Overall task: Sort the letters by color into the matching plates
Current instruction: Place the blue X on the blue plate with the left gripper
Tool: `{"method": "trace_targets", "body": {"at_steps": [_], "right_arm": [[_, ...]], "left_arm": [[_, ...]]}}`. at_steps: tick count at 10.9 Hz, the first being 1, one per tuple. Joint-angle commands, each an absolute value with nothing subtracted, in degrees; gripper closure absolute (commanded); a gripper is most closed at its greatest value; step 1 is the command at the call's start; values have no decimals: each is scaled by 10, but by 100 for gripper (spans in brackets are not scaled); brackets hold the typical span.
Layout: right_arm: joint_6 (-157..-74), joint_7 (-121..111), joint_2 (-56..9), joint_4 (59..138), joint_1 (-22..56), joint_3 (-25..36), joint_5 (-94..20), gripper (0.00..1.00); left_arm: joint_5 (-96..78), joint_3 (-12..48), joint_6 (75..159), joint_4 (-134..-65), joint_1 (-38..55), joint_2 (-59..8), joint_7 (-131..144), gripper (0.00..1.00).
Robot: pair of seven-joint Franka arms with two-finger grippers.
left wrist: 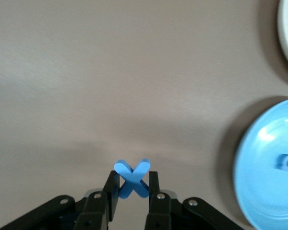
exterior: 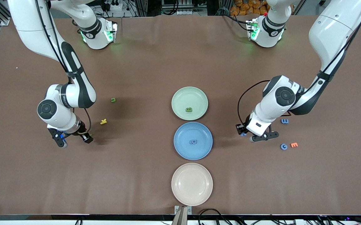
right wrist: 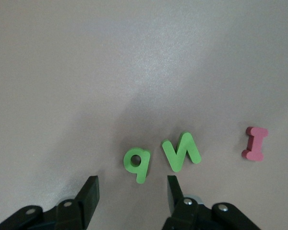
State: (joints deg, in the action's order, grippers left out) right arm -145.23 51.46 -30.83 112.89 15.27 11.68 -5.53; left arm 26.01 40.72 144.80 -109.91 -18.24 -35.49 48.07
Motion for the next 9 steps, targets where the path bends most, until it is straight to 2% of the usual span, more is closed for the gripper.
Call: {"method": "trace_targets", "body": {"at_steps": [1,3,9], "right_arm": [[-1453,529,-323,1114,158,120,-55,47],[-1453,529,-329,1114,159,120,-54,47],[-1453,527,-337,1110,156,120,-54,48]], "left_arm": [[251,404,1435,-1059,-140,-376,552,100],[255,401,1436,-1046,-110,-386,590,100],[250,279,1437,-955,74,-423,718,100]]}}
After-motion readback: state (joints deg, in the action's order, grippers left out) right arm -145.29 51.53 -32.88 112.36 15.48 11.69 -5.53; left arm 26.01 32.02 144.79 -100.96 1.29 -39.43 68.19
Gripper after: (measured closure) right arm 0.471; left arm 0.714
